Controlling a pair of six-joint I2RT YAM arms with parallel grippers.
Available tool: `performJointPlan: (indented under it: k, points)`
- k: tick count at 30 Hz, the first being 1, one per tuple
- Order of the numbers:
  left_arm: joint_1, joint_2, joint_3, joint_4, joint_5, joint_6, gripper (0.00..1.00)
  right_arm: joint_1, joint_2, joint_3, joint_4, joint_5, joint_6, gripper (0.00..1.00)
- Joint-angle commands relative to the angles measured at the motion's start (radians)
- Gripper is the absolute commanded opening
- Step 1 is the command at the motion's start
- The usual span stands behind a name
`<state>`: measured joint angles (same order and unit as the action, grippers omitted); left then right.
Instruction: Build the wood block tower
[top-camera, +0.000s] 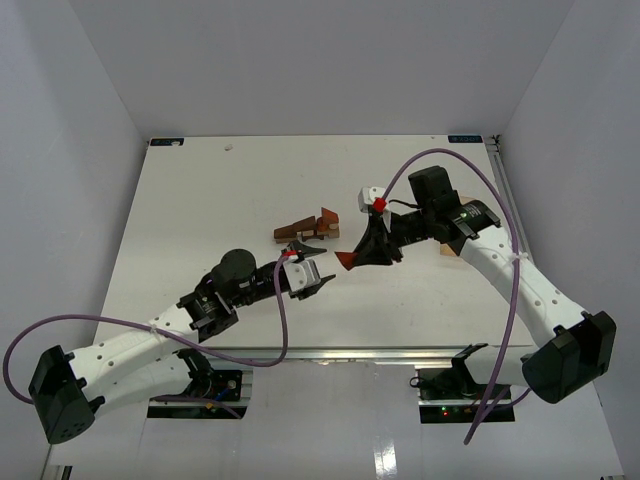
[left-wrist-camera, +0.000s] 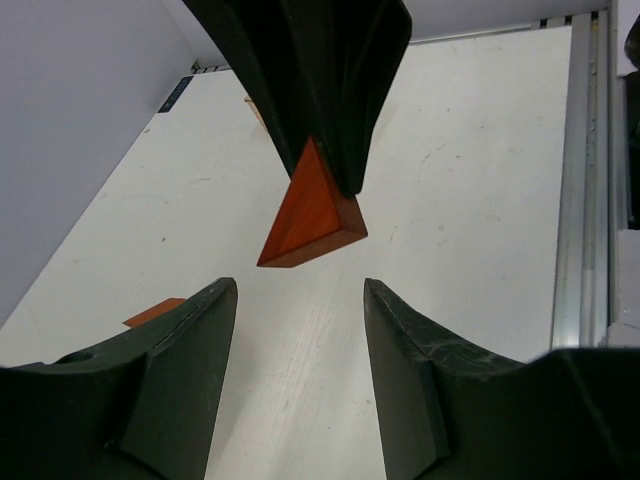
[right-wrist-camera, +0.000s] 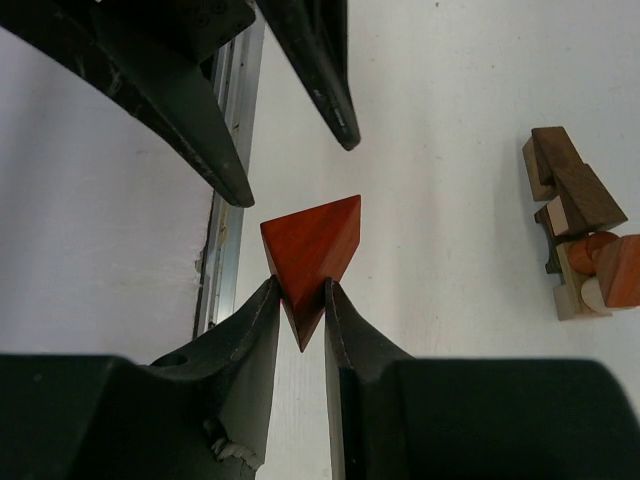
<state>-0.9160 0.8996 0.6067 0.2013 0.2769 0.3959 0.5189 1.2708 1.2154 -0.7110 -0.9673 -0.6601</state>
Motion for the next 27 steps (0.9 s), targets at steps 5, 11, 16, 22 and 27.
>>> performJointPlan:
  k: [5, 11, 16, 22, 27]
  points:
    - [-0.096, 0.0, 0.029, 0.035, -0.158, 0.277, 0.64, -0.071, 0.023, 0.042, 0.034, -0.039, 0.163, 0.08]
    - [-0.156, 0.073, 0.041, 0.088, -0.266, 0.359, 0.64, -0.074, 0.025, 0.037, 0.061, -0.048, 0.237, 0.08]
    - [-0.179, 0.142, 0.065, 0.149, -0.324, 0.377, 0.64, -0.079, 0.016, 0.03, 0.098, -0.044, 0.319, 0.08]
    - [-0.184, 0.182, 0.083, 0.199, -0.361, 0.38, 0.64, -0.08, 0.002, 0.005, 0.136, -0.046, 0.372, 0.08]
    - [-0.187, 0.199, 0.096, 0.201, -0.355, 0.373, 0.63, -0.08, -0.01, -0.009, 0.157, -0.04, 0.399, 0.08]
